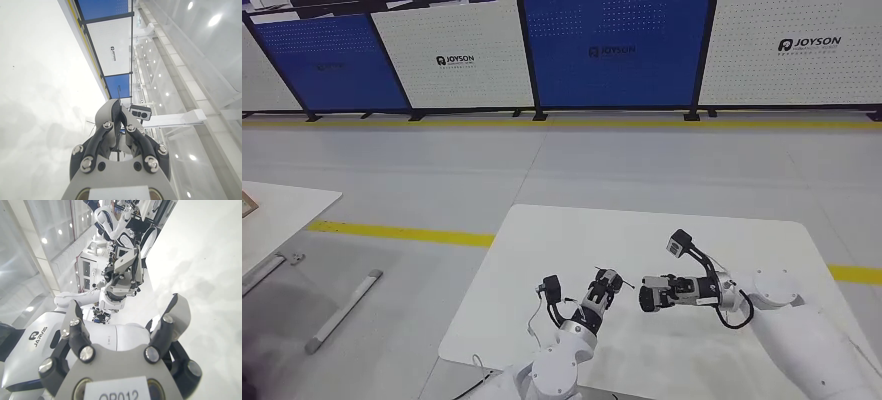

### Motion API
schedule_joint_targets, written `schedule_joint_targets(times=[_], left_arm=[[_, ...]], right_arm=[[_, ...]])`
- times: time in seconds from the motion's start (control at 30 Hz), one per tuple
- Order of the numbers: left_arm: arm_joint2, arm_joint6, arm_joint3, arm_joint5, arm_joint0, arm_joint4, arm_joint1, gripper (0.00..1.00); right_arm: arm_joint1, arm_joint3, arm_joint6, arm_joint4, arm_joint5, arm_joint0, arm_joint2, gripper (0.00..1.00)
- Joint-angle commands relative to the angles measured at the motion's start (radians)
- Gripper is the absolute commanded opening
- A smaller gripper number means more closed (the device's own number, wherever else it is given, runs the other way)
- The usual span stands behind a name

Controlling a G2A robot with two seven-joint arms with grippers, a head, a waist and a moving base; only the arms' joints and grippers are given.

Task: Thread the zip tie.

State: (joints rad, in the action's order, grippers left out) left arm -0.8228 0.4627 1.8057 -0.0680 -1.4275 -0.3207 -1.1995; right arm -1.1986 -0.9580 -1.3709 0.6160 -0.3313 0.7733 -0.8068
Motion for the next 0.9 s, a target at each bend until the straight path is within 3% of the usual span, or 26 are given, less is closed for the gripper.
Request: schedule_joint_targets(times=[0.0, 0.13, 0.2, 0.23, 0.3, 0.33, 0.43, 0.67, 0.73, 0.83, 0.87], left_arm=[[0.000, -0.012, -0.002, 0.002, -0.004, 0.008, -0.002, 0.00], [-0.005, -0.034, 0.006, 0.004, -0.014, -0.004, -0.007, 0.00], [-0.010, -0.038, 0.010, 0.005, -0.018, -0.005, -0.009, 0.00], [-0.013, -0.043, 0.013, 0.005, -0.021, -0.007, -0.009, 0.00], [-0.021, -0.057, 0.016, 0.001, -0.025, -0.010, -0.010, 0.00], [-0.024, -0.061, 0.018, 0.000, -0.027, -0.009, -0.010, 0.00], [-0.033, -0.070, 0.022, 0.003, -0.035, 0.000, -0.012, 0.00], [-0.046, -0.080, 0.030, 0.004, -0.049, 0.013, -0.017, 0.00], [-0.049, -0.086, 0.032, 0.005, -0.054, 0.018, -0.018, 0.00], [-0.054, -0.088, 0.033, 0.005, -0.058, 0.026, -0.021, 0.00], [-0.055, -0.087, 0.034, 0.005, -0.059, 0.028, -0.022, 0.00]], right_arm=[[0.001, -0.020, 0.020, -0.010, 0.019, 0.009, -0.003, 1.00], [0.002, -0.034, 0.033, -0.022, 0.040, 0.015, -0.009, 1.00], [0.001, -0.033, 0.034, -0.021, 0.047, 0.017, -0.011, 0.89], [0.000, -0.029, 0.037, -0.020, 0.050, 0.018, -0.012, 0.91], [-0.001, -0.024, 0.038, -0.021, 0.057, 0.018, -0.015, 0.81], [-0.001, -0.020, 0.037, -0.021, 0.059, 0.017, -0.016, 0.67], [-0.003, -0.012, 0.032, -0.021, 0.060, 0.016, -0.018, 0.49], [-0.009, 0.005, 0.023, -0.023, 0.075, 0.011, -0.018, 0.37], [-0.012, 0.010, 0.028, -0.028, 0.080, 0.007, -0.018, 0.27], [-0.015, 0.015, 0.026, -0.030, 0.081, 0.005, -0.016, 0.01], [-0.016, 0.016, 0.025, -0.031, 0.080, 0.005, -0.016, 0.00]])
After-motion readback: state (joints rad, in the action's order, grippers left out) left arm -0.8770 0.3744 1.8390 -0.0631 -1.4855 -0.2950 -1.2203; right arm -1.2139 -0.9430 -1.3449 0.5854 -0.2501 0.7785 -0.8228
